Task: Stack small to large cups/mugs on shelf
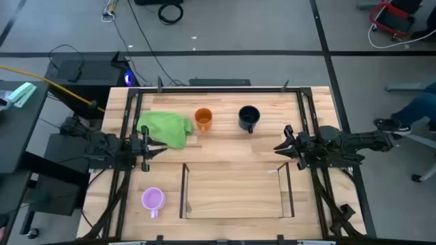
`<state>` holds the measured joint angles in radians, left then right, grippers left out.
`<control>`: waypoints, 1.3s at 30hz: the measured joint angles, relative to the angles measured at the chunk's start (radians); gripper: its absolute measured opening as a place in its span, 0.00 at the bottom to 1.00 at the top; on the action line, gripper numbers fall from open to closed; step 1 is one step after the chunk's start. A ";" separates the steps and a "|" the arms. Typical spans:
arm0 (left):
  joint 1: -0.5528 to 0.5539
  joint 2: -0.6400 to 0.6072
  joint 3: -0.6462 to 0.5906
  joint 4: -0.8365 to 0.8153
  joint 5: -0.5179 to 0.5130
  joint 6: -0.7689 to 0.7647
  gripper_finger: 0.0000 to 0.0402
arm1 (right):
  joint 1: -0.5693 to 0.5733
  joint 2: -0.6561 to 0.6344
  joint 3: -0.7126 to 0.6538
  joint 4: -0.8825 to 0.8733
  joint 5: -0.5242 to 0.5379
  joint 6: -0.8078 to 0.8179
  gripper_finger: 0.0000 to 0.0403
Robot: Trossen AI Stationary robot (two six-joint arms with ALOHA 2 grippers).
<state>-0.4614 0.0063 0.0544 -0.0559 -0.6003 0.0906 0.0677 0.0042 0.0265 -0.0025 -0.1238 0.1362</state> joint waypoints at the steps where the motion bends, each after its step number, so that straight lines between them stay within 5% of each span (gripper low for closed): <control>1: 0.000 0.000 0.000 0.000 0.000 0.000 0.22 | 0.000 0.000 0.000 0.000 0.000 0.000 0.16; 39: 0.000 0.000 0.000 0.000 0.000 0.000 0.22 | 0.000 0.000 0.000 0.000 0.000 0.000 0.16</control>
<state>-0.4610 0.0063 0.0546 -0.0559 -0.6003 0.0906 0.0673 0.0040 0.0265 -0.0025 -0.1238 0.1364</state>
